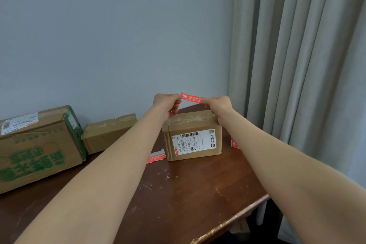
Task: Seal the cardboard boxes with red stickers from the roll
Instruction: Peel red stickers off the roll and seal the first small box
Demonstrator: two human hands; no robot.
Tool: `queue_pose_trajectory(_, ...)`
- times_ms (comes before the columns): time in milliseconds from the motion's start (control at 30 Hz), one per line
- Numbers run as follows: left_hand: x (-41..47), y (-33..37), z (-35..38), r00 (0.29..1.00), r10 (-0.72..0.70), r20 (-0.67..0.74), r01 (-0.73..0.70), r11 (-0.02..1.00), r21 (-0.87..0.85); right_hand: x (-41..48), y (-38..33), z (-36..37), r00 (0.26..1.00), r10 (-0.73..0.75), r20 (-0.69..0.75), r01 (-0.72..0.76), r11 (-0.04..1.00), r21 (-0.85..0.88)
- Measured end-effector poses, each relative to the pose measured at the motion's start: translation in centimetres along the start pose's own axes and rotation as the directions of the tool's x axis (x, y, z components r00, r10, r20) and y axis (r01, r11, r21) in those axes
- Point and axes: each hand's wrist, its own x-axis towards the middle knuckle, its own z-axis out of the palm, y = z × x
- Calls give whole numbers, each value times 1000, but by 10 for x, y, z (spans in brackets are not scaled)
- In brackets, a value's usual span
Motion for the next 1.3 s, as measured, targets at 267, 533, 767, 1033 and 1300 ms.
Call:
queue_pose_trajectory(267, 12, -15, -5, 997, 33, -76, -23, 992, 127, 3, -2, -3, 999, -30, 27, 31, 999, -44)
queue_pose_trajectory(533, 18, -26, 0, 978, 152, -145, -67, 880, 470, 5, 6, 4, 998, -23, -57, 19, 998, -58)
queue_pose_trajectory(767, 23, -38, 6, 985, 138, -102, -82, 903, 422, 11, 14, -2, 999, 9, -52, -9, 1000, -12)
queue_pose_trajectory(1033, 17, -22, 2, 943, 314, -108, -253, 890, 379, 17, 12, -7, 996, -82, -38, 78, 992, -100)
queue_pose_trajectory(1300, 12, -17, 4, 960, 277, -38, -245, 901, 357, 14, 9, -2, 989, -141, -44, 134, 981, -138)
